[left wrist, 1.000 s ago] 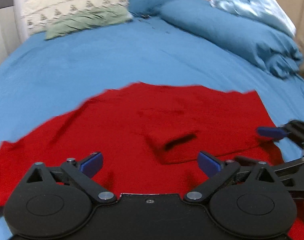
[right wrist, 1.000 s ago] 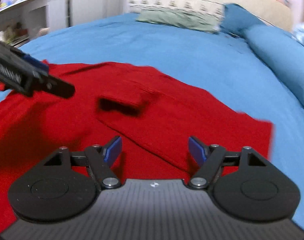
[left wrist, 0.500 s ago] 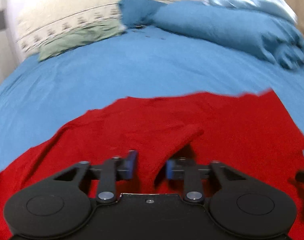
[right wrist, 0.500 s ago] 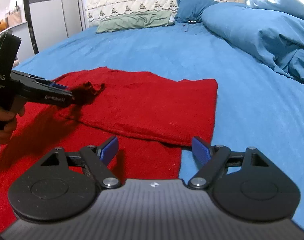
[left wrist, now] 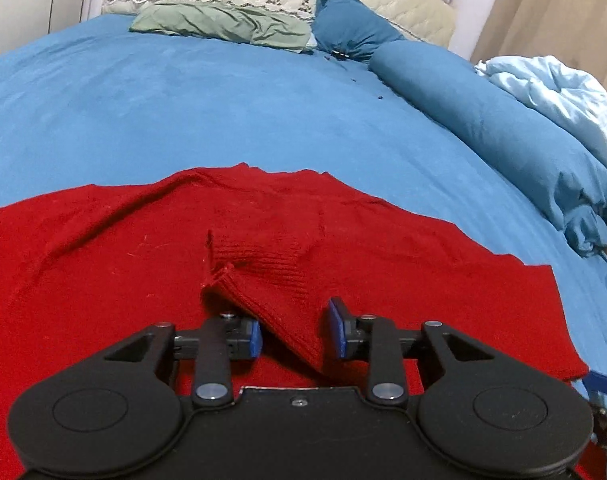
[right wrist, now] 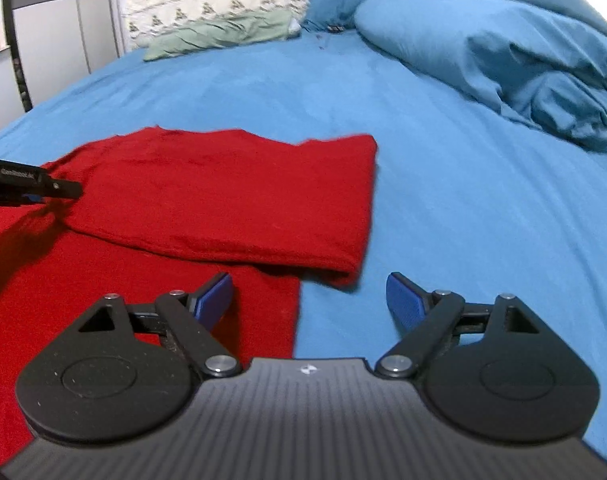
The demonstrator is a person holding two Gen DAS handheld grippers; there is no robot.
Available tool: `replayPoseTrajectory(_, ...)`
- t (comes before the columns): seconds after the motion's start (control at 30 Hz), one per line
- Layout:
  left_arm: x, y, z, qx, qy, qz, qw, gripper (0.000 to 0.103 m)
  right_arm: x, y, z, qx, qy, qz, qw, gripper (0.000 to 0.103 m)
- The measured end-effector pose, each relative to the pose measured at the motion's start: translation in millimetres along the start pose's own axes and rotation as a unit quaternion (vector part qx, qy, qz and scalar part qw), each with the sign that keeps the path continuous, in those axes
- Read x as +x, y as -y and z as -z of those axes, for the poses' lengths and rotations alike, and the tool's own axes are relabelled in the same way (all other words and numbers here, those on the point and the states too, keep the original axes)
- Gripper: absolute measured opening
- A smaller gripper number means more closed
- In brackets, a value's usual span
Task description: Fold small clothes
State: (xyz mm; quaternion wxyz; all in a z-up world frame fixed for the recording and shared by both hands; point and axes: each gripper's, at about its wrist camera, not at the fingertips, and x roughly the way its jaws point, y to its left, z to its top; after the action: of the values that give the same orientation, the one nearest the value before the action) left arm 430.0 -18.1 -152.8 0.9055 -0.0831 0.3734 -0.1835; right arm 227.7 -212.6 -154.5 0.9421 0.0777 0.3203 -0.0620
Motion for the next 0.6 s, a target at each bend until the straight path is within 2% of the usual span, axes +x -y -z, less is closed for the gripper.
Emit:
replayPoseTrajectory(0.03, -1, 2, -1, -0.001, 0.001, -0.005, 1.0000, 0.010, 1, 1, 1, 0.001, -0.002, -0.001, 1.000, 0.099)
replayPoseTrajectory(0.07, -1, 2, -3, -0.003, 0.000, -0.007, 1.0000, 0.006, 2, 2, 1, 0.000, -0.004, 0.000, 1.000, 0.100)
replayPoseTrajectory(0.1, -6, 2, -6, -0.007, 0.010, -0.006, 0.9999, 0.006, 3, 3, 0, -0.003, -0.007, 0.001, 1.000, 0.101)
replayPoseTrajectory(0.17, -22, 2, -13, -0.014, 0.054, -0.019, 0.9982, 0.006, 6, 0, -1, -0.013, -0.009, 0.005, 1.000, 0.101)
replayPoseTrajectory(0.23, -50, -7, -21, -0.031, 0.106, -0.049, 0.9926, 0.006, 10, -4, -5, -0.022, -0.011, 0.007, 1.000, 0.101)
replayPoseTrajectory(0.33, -83, -29, -19, -0.037, 0.154, -0.087, 0.9835, 0.006, 18, -15, -11, -0.041, -0.011, 0.014, 0.999, 0.101)
replayPoseTrajectory(0.43, -91, -50, -12, -0.039, 0.148, -0.105, 0.9826, 0.006, 27, -29, -16, -0.064, -0.011, 0.018, 0.998, 0.101)
replayPoseTrajectory(0.6, -84, -66, 2, -0.065, 0.126, -0.105, 0.9843, 0.006, 43, -45, -23, -0.087, -0.008, 0.048, 0.995, 0.100)
